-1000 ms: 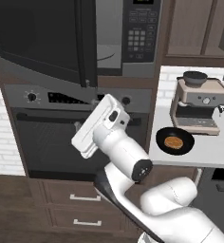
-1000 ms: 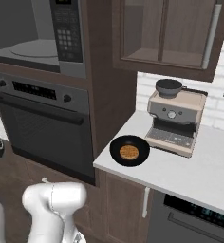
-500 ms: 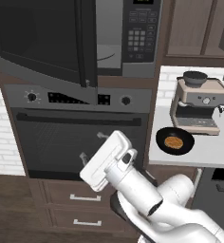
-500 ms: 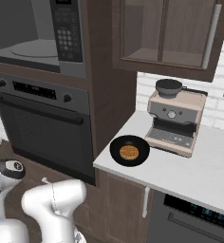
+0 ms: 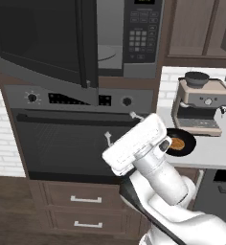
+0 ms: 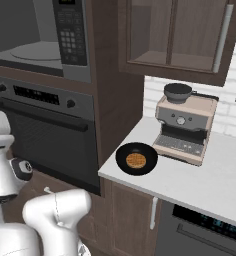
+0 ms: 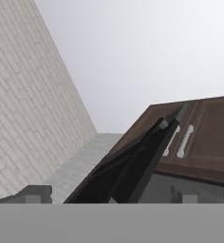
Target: Open the microwave, place the bowl with waffle inside the microwave, then close the microwave door and turn it on.
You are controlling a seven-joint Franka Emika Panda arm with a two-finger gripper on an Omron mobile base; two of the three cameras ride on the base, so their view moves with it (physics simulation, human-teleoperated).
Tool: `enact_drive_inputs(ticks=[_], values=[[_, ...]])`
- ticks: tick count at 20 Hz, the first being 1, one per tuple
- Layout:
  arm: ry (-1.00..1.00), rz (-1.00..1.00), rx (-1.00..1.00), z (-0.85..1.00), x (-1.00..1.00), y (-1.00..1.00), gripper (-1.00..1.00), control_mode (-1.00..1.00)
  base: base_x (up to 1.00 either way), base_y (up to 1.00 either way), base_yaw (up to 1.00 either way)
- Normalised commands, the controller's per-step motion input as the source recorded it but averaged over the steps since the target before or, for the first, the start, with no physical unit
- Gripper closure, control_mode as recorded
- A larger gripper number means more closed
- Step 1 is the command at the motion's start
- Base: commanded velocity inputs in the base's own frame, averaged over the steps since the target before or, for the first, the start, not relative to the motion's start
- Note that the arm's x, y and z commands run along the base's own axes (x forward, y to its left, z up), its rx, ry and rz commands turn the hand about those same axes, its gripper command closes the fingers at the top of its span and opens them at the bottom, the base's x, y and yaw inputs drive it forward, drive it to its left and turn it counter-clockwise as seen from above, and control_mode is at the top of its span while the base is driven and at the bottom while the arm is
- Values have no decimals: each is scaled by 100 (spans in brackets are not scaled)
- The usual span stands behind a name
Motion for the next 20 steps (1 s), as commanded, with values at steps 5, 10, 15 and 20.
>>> enact_drive_inputs(ticks=[5,10,15,20], values=[[-3,-2,26,96,-100,-32,-100,-100,0,0,0],[10,0,16,94,-67,-37,-100,-100,0,0,0],[82,0,0,59,-9,-45,-100,-100,0,0,0],[99,5,0,9,-6,-48,-100,-100,0,0,0]])
